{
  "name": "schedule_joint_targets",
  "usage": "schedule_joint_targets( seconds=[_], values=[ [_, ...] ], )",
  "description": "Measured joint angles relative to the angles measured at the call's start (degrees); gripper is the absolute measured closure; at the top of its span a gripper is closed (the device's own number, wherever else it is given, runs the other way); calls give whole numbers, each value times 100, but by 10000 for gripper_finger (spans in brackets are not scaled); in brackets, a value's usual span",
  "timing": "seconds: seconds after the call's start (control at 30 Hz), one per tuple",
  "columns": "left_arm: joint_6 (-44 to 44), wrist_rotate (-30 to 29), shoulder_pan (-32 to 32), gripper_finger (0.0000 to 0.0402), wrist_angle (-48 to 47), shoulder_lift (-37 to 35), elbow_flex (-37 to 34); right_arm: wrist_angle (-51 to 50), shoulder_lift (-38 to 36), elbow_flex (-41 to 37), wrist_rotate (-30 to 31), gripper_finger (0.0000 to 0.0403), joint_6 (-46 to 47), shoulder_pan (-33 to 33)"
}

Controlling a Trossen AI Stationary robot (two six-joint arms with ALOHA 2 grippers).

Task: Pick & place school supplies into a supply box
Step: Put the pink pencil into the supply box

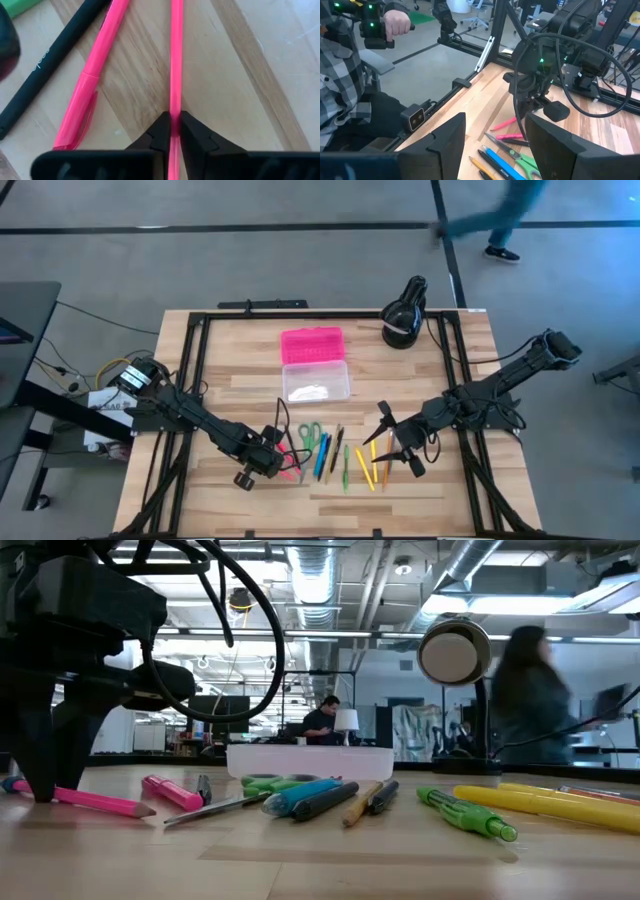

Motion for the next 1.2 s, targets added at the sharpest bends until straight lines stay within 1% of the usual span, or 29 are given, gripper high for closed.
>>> schedule_joint_targets(
  seconds=[0.2, 0.43, 0.67, 0.8, 0.9, 0.97, 1.13, 1.2],
  values=[
    [0, -21, -35, 393, -65, 1, 59, 0, 0, 0, 0, 203, 2, 0],
    [0, -27, -71, 392, -594, 55, 518, -2, 0, 0, 0, 203, -2, -15],
    [41, -399, -70, 393, -1278, 44, 1082, -34, 0, 0, 0, 203, 6, -13],
    [136, -968, -33, 390, -1713, 30, 1419, -86, 0, 0, 1, 203, 48, -13],
    [287, -1636, 46, 390, -1984, 28, 1645, -116, 0, 0, 7, 203, 90, -13],
    [398, -2112, 167, 390, -2048, 24, 1784, -116, 0, 0, 113, 203, 91, -3],
    [540, -3178, 710, 389, -2026, 18, 2020, -116, 2, 0, 175, 203, 93, -2],
    [510, -3457, 1044, 389, -1934, 16, 2050, -116, 2, 0, 173, 203, 95, -2]
  ],
)
